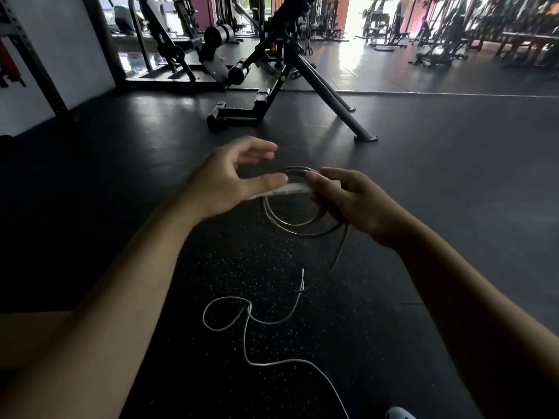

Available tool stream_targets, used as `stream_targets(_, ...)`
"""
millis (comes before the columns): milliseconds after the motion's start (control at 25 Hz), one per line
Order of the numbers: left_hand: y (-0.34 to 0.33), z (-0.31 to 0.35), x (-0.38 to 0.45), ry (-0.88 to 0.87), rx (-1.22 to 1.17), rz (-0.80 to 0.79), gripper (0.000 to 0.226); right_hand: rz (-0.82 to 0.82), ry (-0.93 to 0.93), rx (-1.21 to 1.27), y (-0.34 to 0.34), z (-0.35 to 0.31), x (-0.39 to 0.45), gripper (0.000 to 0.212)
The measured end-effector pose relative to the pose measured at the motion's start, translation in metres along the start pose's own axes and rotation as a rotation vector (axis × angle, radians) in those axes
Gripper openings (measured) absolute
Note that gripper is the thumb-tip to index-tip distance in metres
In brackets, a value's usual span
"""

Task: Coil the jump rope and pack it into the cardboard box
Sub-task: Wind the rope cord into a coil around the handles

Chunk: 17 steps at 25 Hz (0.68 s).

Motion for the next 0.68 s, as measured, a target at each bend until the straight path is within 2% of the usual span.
stream_targets(80, -0.012, 0.015, -0.005, -0.037, 0.183, -0.181, 0.080, -0.082, 0.044, -0.081, -0.003, -0.006, -0.002, 0.042)
stream_targets(120, -0.020, 0.017, -0.007, -0.009, 0.198, -0.217, 0.075, -0.118, 0.057, -0.092, -0.006, -0.009, -0.003, 0.037)
stream_targets(240, -0.041, 0.014, -0.006, 0.056, 0.086, -0.256, 0.056, -0.166, 0.055, -0.111, -0.009, -0.008, -0.003, 0.034)
stream_targets(440, -0.048, 0.008, -0.003, 0.038, 0.014, -0.332, 0.046, -0.115, 0.040, -0.062, -0.009, -0.005, -0.004, 0.045)
stream_targets(560, -0.040, 0.012, -0.005, 0.001, -0.211, -0.300, 0.041, -0.014, 0.002, 0.219, 0.004, -0.004, -0.006, 0.060)
stream_targets(680, -0.036, 0.017, -0.007, -0.008, -0.560, -0.171, 0.041, 0.040, -0.065, 0.436, 0.016, 0.010, -0.004, 0.077)
Point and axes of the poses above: each hand's wrist, its own x-axis towards the middle knuckle, its own y-axis out of the back of the hand, z = x × y, the point moved 4 cm from there along x, towards the middle knuckle, and after that the axes turned 5 degrees about x, right-handed, at the moved point
